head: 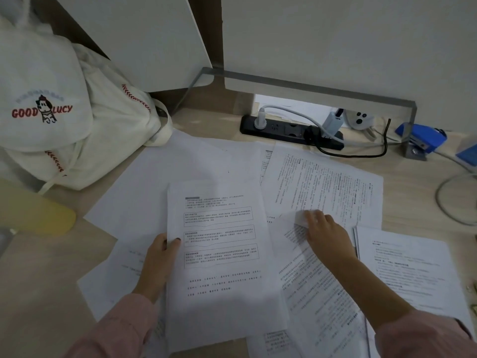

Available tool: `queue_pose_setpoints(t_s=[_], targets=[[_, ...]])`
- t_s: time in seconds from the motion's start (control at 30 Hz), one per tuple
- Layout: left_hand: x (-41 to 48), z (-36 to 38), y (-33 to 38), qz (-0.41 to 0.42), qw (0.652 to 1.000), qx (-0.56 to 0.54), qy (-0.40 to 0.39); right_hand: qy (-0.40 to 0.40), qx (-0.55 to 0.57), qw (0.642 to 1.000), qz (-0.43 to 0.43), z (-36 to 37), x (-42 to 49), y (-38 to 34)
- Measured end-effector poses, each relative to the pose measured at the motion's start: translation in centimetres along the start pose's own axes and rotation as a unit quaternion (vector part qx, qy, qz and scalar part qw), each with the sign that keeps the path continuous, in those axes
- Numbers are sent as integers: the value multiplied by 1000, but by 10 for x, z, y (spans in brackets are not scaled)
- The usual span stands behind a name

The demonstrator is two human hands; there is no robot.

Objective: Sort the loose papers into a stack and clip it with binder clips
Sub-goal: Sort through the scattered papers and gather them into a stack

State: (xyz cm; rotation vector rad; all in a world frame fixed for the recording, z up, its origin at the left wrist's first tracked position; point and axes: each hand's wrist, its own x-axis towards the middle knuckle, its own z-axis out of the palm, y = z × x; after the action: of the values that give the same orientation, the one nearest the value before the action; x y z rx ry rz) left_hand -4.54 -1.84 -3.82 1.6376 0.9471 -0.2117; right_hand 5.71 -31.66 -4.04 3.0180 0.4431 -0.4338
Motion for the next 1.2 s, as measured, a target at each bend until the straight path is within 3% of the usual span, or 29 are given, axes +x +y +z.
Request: queue_pose_setpoints(t_s=[0.27, 0.37, 0.5, 0.73, 0.93, 1.07, 1.13, 1.2], targets=[[-4, -9, -5, -5, 999, -30, 16, 51, 83, 994, 52, -2, 2, 2], [-3, -14, -9, -14, 999, -24, 18, 89, 172, 973, 123, -5, 1, 2], [-6, -18, -10, -13, 999, -41, 7, 132, 259, 948, 132, -15, -7, -8], [-7, -22, -12, -22, 999, -47, -12, 217, 337, 913, 77, -31, -33, -41], [-5, -25, -9, -34, 997, -65, -28, 291, 246, 920, -93, -23, -51, -61], [-4, -26, -7, -62, 993, -100, -23, 209, 250, 938, -119, -4, -65, -61], [-2, -26, -5, -94, 987, -129, -20, 118, 310, 942, -50, 6, -69, -58], [0, -26, -2, -122, 979, -163, -19, 23, 445, 893, 59, 13, -69, -54]])
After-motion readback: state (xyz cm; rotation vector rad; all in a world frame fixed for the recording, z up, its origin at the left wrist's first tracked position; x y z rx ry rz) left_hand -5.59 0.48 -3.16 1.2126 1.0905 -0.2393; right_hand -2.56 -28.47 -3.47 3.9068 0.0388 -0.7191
